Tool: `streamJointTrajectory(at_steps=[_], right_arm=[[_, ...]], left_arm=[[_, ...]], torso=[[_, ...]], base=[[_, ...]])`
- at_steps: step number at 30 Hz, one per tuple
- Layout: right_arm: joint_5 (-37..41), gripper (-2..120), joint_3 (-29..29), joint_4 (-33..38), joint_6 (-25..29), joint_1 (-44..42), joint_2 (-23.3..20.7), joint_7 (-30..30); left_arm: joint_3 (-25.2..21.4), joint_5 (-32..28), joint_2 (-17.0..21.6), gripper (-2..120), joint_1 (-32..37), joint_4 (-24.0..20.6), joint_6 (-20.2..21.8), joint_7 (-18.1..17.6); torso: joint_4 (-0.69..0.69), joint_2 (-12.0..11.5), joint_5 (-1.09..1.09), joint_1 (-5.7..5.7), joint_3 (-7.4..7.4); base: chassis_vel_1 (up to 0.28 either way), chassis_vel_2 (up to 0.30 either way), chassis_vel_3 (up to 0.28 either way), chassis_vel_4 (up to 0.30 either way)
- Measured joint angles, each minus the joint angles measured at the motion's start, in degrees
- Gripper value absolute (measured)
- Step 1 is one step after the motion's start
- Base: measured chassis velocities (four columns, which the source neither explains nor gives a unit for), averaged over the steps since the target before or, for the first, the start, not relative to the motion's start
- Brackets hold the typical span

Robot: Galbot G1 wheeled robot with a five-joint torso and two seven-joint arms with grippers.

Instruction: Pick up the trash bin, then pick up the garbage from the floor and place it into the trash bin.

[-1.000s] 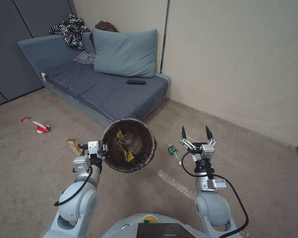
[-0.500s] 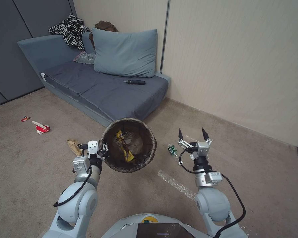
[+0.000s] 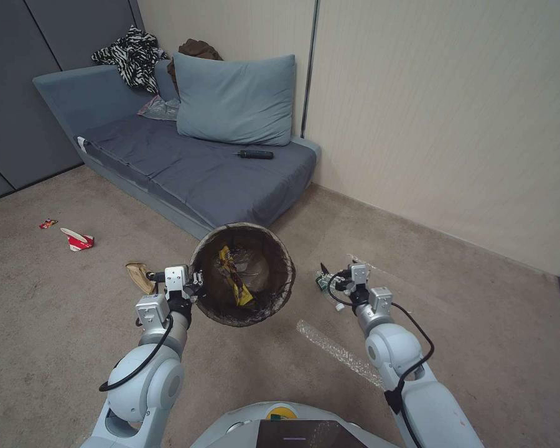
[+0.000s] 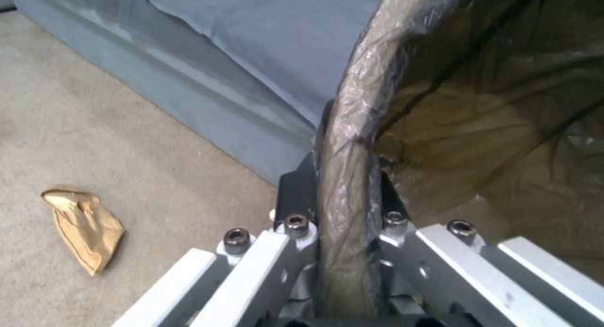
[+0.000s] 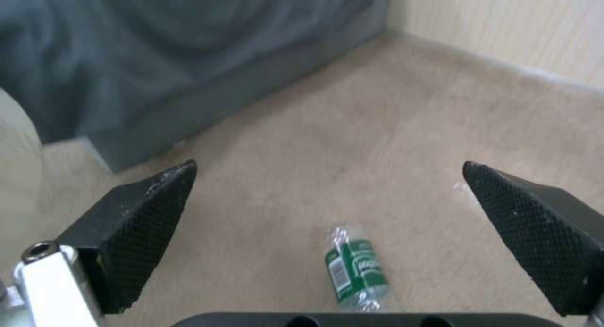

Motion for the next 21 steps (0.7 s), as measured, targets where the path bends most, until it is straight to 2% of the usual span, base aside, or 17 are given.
streamJointTrajectory(at_steps=[3,4,15,18,21], right_arm=[[0.2,100,-0.3,-1.6,-0.4,0.9,-0.2,-0.6],[0.2,100,-0.8,-4.7,-0.7,2.5,-0.7,-1.9],[-2.4,100,-3.0,-16.9,-0.8,8.7,-2.0,-7.6],[-6.0,100,-4.9,-25.2,0.7,13.6,-1.4,-9.6],[-7.3,100,-5.5,-28.4,2.1,15.2,-1.2,-10.1]], left_arm=[[0.1,0.0,0.0,4,0.0,0.0,0.0,0.0],[0.1,0.0,-0.1,4,0.0,0.0,0.0,-0.1],[0.2,0.2,-0.1,4,0.2,0.0,0.1,-0.1],[0.3,0.5,-0.4,4,0.2,0.1,0.1,-0.1],[0.3,0.6,-0.5,4,0.3,0.1,0.1,-0.1]], torso=[[0.0,0.0,0.0,0.0,0.0],[0.0,0.0,0.0,0.0,0.0],[0.0,0.0,-0.01,0.0,0.0],[0.0,0.0,-0.01,0.0,0.0],[0.0,0.0,-0.01,0.0,0.0]], base=[[0.0,0.0,0.0,0.0],[0.0,0.0,0.0,0.0],[0.0,0.0,0.0,0.0],[0.0,0.0,0.0,0.0],[0.0,0.0,0.0,0.0]])
